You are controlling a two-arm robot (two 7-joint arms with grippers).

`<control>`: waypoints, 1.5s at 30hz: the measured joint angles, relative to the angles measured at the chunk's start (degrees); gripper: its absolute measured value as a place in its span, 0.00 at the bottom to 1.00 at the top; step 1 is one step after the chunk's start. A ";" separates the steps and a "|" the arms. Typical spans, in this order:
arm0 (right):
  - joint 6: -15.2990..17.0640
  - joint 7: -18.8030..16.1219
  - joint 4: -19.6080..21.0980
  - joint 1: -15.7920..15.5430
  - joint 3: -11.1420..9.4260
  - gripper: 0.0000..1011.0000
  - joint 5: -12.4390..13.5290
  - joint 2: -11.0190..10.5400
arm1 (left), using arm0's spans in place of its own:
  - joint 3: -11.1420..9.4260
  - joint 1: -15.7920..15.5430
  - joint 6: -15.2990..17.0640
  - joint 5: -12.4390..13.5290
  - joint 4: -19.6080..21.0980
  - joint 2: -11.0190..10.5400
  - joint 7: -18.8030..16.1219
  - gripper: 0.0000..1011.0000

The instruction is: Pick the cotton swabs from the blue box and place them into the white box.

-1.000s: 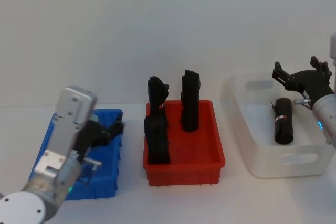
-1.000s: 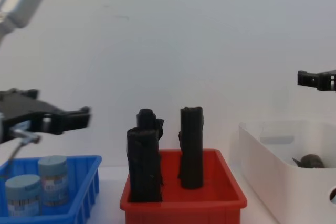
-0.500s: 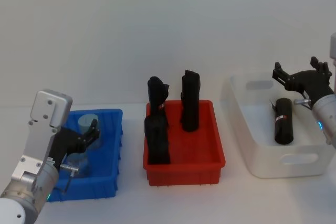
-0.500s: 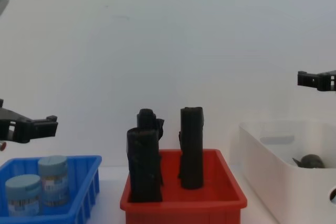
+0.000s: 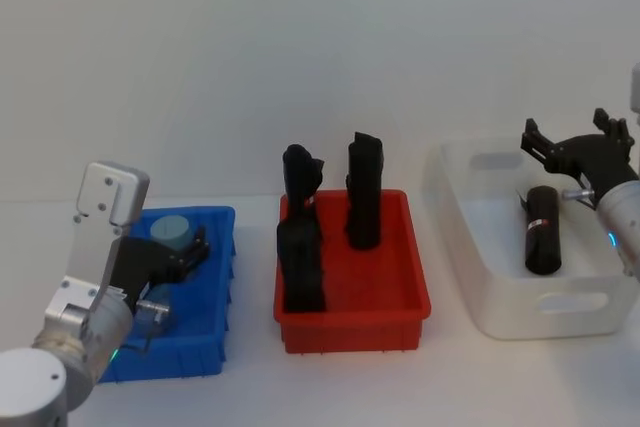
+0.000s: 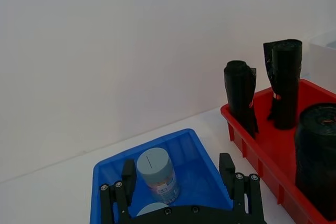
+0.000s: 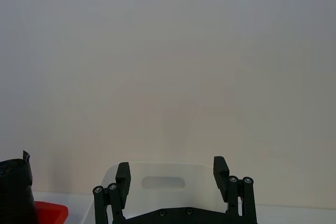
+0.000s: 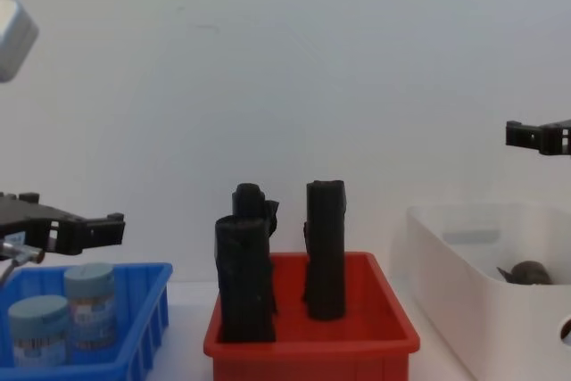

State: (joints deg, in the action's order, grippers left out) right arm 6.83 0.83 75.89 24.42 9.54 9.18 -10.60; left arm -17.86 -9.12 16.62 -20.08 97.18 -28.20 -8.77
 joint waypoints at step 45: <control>0.00 0.00 0.00 0.00 0.00 0.99 -0.01 0.00 | 2.48 -1.98 2.35 -1.17 -10.48 1.24 5.50 0.99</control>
State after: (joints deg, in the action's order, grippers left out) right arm 6.83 0.83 75.89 24.42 9.54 9.18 -10.61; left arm -15.39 -11.10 18.96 -21.25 86.70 -26.96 -3.27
